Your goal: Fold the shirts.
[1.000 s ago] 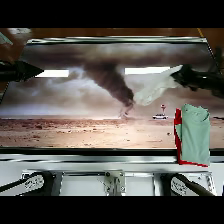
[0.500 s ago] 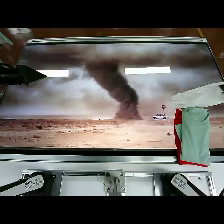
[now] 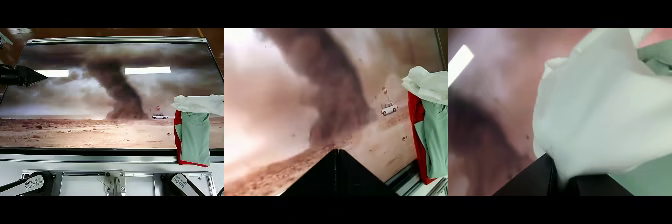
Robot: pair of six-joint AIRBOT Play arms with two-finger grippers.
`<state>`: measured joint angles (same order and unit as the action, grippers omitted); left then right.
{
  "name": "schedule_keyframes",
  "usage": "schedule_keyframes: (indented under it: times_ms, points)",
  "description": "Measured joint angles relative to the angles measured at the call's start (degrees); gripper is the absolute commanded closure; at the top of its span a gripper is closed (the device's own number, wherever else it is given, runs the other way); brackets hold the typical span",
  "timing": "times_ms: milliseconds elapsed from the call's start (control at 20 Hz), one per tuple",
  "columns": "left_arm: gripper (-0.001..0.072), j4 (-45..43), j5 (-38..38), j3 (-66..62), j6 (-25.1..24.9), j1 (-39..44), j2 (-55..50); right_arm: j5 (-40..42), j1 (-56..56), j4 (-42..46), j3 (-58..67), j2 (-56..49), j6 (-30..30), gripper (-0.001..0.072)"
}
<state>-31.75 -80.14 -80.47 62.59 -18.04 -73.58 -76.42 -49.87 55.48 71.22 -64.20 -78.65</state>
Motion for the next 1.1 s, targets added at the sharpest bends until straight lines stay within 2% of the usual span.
schedule_keyframes:
  times_ms: [300, 500, 1000, 1050, 1100]
  points:
    - [0.0665, 0.0, -0.5, 0.0, 0.0, 0.0, 0.0, -12.1, -0.4, 12.3, 0.0, 1.7, -5.6, 0.0653]
    - [0.0665, 0.0, -1.7, 0.0, -0.1, 0.0, 0.0, -16.6, -0.4, 20.8, -2.7, 2.7, -8.7, 0.0653]
    - [0.0665, 0.0, -3.0, 0.0, -0.4, 0.0, 0.0, -15.4, -0.4, 29.8, -24.3, 8.8, -16.8, 0.0649]
    - [0.0665, 0.0, -3.0, 0.0, -0.4, 0.0, 0.0, -14.9, -0.4, 30.3, -25.7, 9.1, -17.3, 0.0547]
    - [0.0666, 0.0, -3.0, 0.0, -0.4, 0.0, 0.0, -14.3, -0.4, 30.6, -26.8, 9.2, -17.9, 0.0228]
